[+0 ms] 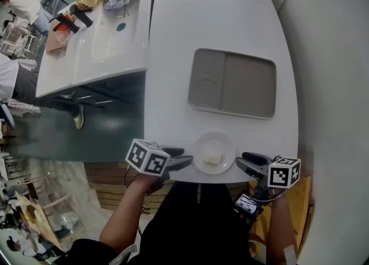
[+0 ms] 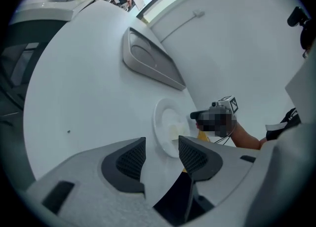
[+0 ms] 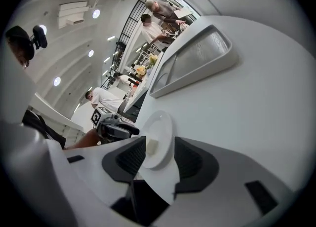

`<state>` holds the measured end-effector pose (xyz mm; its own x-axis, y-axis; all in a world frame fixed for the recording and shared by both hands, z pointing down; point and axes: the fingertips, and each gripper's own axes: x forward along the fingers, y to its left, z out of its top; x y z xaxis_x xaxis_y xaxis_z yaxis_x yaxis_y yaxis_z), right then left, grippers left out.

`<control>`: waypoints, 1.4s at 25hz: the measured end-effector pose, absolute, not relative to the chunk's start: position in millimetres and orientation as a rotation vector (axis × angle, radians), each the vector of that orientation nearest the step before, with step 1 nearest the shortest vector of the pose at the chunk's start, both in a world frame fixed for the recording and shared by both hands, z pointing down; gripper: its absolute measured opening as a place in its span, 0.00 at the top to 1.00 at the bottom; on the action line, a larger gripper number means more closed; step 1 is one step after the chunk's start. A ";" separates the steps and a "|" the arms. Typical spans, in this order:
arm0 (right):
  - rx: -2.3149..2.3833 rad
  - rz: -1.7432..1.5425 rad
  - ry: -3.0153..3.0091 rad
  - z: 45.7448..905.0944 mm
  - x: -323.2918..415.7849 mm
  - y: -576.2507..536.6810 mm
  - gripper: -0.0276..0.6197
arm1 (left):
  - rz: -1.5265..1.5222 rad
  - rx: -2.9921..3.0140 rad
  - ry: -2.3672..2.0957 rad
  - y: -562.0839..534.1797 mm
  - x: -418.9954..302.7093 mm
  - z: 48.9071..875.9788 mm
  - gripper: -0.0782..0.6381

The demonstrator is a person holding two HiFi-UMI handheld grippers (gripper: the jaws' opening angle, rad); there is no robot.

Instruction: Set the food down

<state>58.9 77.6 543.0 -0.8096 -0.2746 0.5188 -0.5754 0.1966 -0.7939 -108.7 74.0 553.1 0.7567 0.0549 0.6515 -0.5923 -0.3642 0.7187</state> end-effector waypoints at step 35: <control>0.708 1.806 -1.948 581.0 35.6 72.1 0.88 | 0.778 1.769 -0.360 73.1 -90.7 579.9 0.82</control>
<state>35.6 72.1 581.0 -0.7963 -0.0999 0.5966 -0.6025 0.0419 -0.7970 -90.7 73.1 579.9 0.7367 0.1375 0.6620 -0.5933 -0.3382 0.7305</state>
